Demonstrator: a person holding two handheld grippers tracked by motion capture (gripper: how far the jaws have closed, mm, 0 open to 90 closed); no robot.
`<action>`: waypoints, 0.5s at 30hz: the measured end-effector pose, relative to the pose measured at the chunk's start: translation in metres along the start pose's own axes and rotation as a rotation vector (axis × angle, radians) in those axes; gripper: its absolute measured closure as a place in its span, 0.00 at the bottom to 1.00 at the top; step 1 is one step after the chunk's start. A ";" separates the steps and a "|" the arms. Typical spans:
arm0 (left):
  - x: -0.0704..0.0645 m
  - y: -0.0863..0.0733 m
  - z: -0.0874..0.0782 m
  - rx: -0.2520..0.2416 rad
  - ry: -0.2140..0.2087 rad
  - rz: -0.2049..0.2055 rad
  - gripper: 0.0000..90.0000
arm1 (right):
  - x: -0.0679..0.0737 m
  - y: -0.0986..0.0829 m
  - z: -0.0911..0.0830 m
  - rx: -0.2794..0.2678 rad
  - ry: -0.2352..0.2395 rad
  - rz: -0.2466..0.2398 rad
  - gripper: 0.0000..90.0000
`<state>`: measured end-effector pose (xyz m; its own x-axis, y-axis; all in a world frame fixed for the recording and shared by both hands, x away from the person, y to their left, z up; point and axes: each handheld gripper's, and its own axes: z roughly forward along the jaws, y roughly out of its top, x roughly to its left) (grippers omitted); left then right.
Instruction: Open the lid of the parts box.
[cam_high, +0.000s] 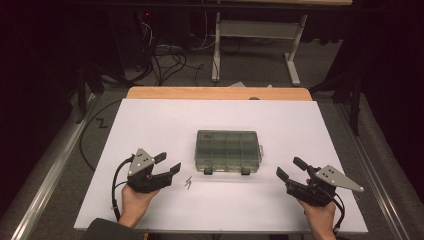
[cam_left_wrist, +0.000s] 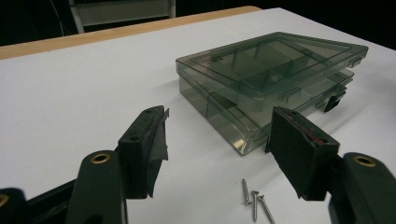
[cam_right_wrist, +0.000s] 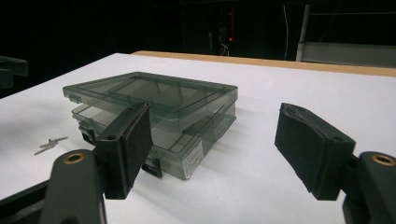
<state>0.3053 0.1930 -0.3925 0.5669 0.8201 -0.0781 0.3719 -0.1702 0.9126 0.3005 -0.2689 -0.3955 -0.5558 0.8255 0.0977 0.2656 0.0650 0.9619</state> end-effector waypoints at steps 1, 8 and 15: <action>0.000 0.000 0.000 -0.001 -0.001 -0.001 0.41 | 0.000 0.000 0.000 0.002 0.000 -0.001 0.32; 0.000 0.000 0.000 0.000 0.004 -0.010 0.41 | 0.000 -0.001 0.002 0.021 0.012 0.028 0.31; 0.001 0.000 -0.001 0.001 0.007 -0.011 0.41 | 0.001 -0.001 0.002 0.026 -0.004 0.010 0.30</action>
<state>0.3051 0.1945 -0.3923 0.5576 0.8257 -0.0856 0.3785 -0.1612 0.9114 0.3014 -0.2672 -0.3963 -0.5500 0.8284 0.1059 0.2916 0.0717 0.9538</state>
